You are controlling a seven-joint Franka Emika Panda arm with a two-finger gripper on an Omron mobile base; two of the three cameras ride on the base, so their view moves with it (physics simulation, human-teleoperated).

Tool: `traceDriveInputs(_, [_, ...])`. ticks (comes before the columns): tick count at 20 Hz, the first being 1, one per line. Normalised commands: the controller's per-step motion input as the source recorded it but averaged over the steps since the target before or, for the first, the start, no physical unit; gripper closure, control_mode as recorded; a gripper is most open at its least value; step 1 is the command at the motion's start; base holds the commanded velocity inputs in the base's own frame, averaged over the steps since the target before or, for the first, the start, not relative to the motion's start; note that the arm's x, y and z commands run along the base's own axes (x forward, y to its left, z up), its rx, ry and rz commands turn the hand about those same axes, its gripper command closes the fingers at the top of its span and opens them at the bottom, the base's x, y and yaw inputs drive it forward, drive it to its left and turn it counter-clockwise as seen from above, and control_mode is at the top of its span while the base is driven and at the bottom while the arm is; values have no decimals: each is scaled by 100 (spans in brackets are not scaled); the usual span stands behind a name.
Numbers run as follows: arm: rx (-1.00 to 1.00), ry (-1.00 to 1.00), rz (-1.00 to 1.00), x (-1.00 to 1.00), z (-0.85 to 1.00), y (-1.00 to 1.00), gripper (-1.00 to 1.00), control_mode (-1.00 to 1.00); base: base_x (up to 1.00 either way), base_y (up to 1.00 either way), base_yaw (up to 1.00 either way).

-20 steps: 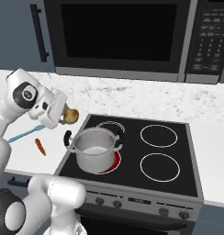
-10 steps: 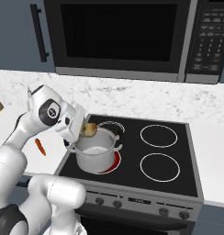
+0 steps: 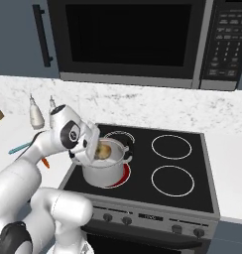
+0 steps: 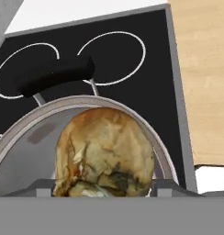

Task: Put the onion and carrot in the pot. Retrieve the spatula and lightly stir the vegetables in the pot.

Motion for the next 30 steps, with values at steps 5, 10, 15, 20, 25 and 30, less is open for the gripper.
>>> traceDriveInputs(5, [15,7,0,19,-28,-1,100,-100,0,0,0])
traceDriveInputs(10, [9,3,0,6,-34,0,-100,-100,0,0,0])
traceDriveInputs(15, [3,0,0,0,-8,0,-100,-100,0,0,0])
traceDriveInputs(20, [0,0,0,0,13,0,-100,-100,0,0,0])
traceDriveInputs(25, [0,0,1,-8,58,7,-100,-100,0,0,0])
traceDriveInputs(30, [0,0,12,-59,68,41,-100,-100,0,0,0])
